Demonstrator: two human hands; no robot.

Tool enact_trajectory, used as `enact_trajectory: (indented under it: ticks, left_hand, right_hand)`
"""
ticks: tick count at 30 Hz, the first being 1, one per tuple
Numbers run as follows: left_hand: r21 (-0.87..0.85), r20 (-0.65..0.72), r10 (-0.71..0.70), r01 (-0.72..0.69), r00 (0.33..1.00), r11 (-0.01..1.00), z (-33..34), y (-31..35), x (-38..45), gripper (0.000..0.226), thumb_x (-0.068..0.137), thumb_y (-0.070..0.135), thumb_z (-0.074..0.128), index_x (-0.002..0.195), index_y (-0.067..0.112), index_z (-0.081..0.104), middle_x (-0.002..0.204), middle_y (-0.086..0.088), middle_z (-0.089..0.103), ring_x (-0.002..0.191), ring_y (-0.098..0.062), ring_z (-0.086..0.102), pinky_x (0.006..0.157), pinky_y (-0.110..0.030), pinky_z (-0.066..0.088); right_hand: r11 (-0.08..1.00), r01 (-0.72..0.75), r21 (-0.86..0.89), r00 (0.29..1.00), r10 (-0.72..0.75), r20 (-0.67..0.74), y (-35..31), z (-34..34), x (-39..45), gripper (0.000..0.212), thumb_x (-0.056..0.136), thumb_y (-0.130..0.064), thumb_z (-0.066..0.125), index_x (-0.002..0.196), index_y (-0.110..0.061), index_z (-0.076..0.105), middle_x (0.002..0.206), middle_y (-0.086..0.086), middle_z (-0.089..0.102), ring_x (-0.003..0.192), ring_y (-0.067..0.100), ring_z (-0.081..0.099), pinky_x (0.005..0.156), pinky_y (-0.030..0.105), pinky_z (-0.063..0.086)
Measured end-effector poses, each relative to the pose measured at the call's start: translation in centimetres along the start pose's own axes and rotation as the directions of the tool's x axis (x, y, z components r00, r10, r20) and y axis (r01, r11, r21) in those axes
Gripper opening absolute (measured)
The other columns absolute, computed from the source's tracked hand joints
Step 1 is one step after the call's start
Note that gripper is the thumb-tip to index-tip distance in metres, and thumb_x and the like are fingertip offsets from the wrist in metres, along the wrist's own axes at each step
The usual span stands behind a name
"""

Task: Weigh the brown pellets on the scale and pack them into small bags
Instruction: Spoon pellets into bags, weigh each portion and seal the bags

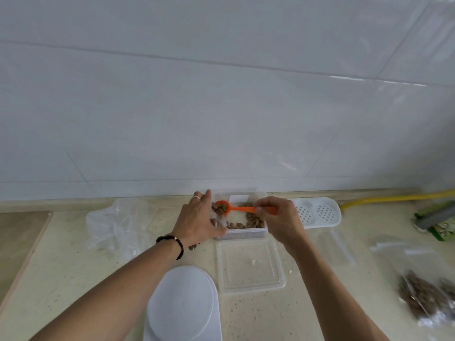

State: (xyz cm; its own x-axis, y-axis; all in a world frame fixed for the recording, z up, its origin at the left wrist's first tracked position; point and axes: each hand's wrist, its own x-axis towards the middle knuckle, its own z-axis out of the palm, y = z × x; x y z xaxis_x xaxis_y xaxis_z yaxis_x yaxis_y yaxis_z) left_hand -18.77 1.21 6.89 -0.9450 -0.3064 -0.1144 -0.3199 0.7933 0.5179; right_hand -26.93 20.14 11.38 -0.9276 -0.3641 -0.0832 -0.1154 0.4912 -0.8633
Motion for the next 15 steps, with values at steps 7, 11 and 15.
enact_trajectory:
  ticks: [7, 11, 15]
  left_hand:
    - [-0.047, -0.074, 0.071, -0.074, 0.995, 0.996, -1.6, 1.5, -1.2, 0.112, 0.067, 0.057, 0.075, 0.151, 0.011, 0.017, 0.133, -0.006, 0.037, 0.118, -0.024, 0.046, 0.097, -0.034, 0.043]
    - [-0.033, -0.109, 0.135, -0.140, 0.985, 0.990, -2.6, 3.1, -2.4, 0.115, 0.066, 0.058, 0.077, 0.151, 0.012, 0.015, 0.134, -0.008, 0.036, 0.118, -0.025, 0.046, 0.097, -0.034, 0.042]
    - [-0.076, -0.129, 0.190, -0.201, 0.973, 0.977, -2.9, 5.5, -4.3, 0.118, 0.061, 0.064, 0.076, 0.151, 0.013, 0.019, 0.132, -0.008, 0.038, 0.116, -0.027, 0.049, 0.094, -0.035, 0.043]
  right_hand:
    - [0.978, 0.176, -0.112, 0.984, -0.179, -0.017, -2.7, -1.2, -3.3, 0.016, 0.087, -0.003, 0.063, 0.084, -0.014, 0.074, 0.060, -0.011, 0.061, 0.047, -0.002, 0.055, 0.050, 0.011, 0.039]
    - [0.989, 0.063, 0.134, 0.983, -0.038, -0.180, -3.3, -3.3, -5.5, 0.017, 0.084, -0.003, 0.066, 0.082, -0.018, 0.074, 0.063, -0.001, 0.065, 0.048, 0.008, 0.056, 0.049, 0.020, 0.044]
    - [0.943, -0.012, 0.333, 0.969, 0.094, -0.229, -2.6, -4.9, -8.6, 0.018, 0.084, -0.001, 0.063, 0.083, -0.015, 0.074, 0.081, 0.019, 0.070, 0.049, 0.015, 0.054, 0.047, 0.029, 0.039]
